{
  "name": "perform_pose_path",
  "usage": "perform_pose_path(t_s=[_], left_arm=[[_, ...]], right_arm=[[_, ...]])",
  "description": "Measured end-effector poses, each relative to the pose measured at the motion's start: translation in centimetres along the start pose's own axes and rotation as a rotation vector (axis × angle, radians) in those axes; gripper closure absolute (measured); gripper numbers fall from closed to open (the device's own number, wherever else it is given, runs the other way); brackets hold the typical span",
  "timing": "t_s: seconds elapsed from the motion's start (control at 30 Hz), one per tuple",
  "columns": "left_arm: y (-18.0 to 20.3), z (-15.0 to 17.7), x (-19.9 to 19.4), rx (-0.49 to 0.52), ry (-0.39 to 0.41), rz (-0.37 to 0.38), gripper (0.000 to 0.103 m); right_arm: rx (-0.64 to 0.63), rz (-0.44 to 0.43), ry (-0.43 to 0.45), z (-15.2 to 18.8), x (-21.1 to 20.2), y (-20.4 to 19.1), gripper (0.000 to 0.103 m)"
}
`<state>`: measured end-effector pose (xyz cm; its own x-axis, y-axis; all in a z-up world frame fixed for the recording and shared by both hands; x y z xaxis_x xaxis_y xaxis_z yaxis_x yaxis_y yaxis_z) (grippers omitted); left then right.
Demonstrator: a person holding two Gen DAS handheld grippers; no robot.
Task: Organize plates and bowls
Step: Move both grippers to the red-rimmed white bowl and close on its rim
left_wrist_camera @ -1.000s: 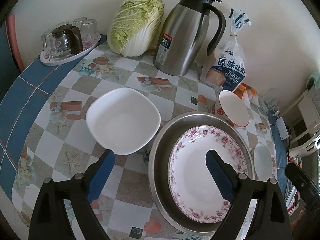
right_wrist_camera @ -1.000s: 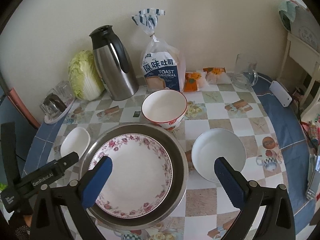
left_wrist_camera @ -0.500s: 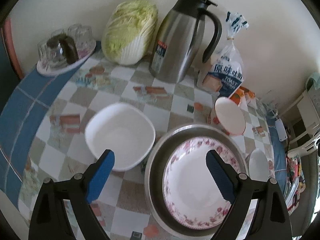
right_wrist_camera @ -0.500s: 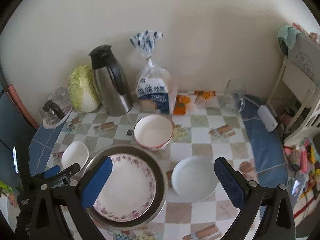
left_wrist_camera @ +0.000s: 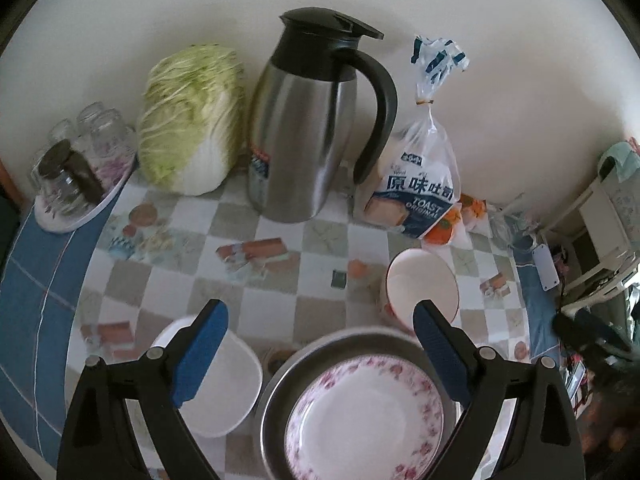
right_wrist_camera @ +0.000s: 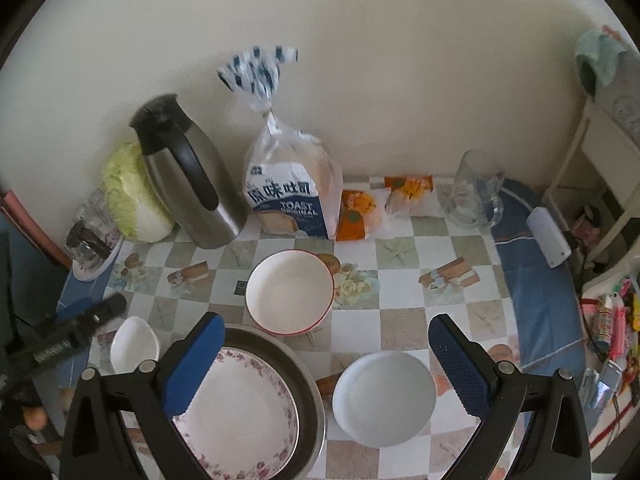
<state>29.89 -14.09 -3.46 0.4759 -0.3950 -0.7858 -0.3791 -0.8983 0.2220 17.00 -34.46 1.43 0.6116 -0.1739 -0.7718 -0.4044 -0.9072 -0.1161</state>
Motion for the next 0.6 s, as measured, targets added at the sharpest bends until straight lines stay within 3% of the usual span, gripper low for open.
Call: perform_pose_path(t_s=[0.17, 0.33, 0.6], left_arm=[[1.5, -1.9, 2.5, 0.036, -0.019, -0.006, 0.009], [3.2, -1.9, 5.8, 0.009, -0.061, 0.048, 0.009], [4.9, 0.8, 12.3, 0.068, -0.147, 0.012, 0.009]], right_arm=[[0.001, 0.014, -0.046, 0.2, 4.3, 0.8, 0.0], [0.034, 0.011, -0.084, 0.8, 8.4, 1.5, 0.003], [0.034, 0.009, -0.155, 3.2, 14.5, 1.4, 0.039]])
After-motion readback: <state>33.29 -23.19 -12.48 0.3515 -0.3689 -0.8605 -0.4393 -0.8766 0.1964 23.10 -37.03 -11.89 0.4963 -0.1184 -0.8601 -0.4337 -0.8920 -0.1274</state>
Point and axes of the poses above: each gripper's, at about its wrist camera, not at the fingertips, and x roughly the way its jaws point, y to its right, z to its underside, the point moved 10 cm from there along x, roughly the way its jaws point, and after that the axes turned 6 degrees about y, right-handed, at the moved point
